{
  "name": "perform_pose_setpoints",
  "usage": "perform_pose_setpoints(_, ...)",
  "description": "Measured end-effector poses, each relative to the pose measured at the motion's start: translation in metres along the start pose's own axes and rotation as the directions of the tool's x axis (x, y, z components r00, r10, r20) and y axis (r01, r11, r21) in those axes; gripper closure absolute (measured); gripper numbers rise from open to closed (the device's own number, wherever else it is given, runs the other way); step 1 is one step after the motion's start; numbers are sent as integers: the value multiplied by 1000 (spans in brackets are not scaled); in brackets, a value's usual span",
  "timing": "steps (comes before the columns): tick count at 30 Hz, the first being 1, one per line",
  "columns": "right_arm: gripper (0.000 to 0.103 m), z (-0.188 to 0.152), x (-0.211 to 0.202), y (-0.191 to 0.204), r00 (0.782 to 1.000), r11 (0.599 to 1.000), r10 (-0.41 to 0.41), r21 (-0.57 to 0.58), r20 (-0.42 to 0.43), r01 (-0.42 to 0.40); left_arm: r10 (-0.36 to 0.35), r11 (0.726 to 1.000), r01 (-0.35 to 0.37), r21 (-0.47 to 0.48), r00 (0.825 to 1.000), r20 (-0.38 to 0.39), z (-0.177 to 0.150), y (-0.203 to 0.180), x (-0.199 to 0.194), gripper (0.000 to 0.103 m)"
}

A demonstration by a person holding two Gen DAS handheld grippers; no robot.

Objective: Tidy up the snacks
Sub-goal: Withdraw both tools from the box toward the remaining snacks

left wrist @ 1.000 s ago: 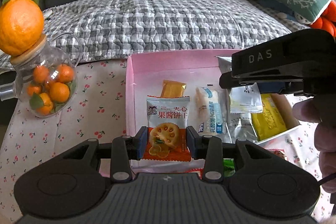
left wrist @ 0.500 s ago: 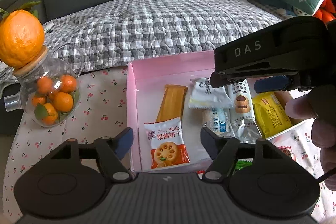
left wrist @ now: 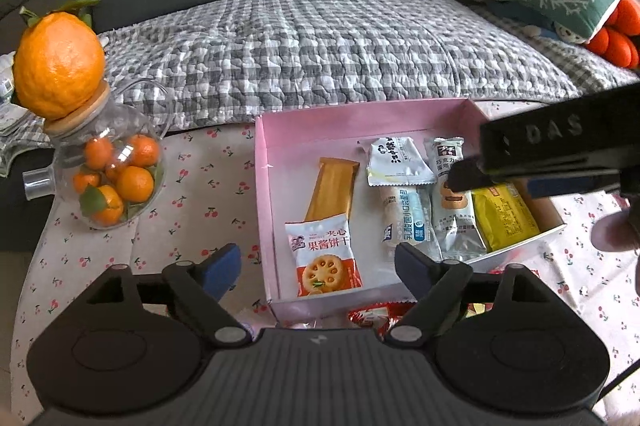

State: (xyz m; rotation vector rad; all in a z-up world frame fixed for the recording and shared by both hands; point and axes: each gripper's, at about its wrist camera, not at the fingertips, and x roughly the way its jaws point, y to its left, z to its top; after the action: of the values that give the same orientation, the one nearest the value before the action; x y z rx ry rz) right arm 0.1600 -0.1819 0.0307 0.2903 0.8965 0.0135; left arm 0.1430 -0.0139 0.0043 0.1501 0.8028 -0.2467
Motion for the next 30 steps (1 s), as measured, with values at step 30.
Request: perform_pose_setpoints(30,13,-77,-56,-27,995,997,-59,-45,-81,55,7,997,-2,71,997,-81,-36,2,-32,2)
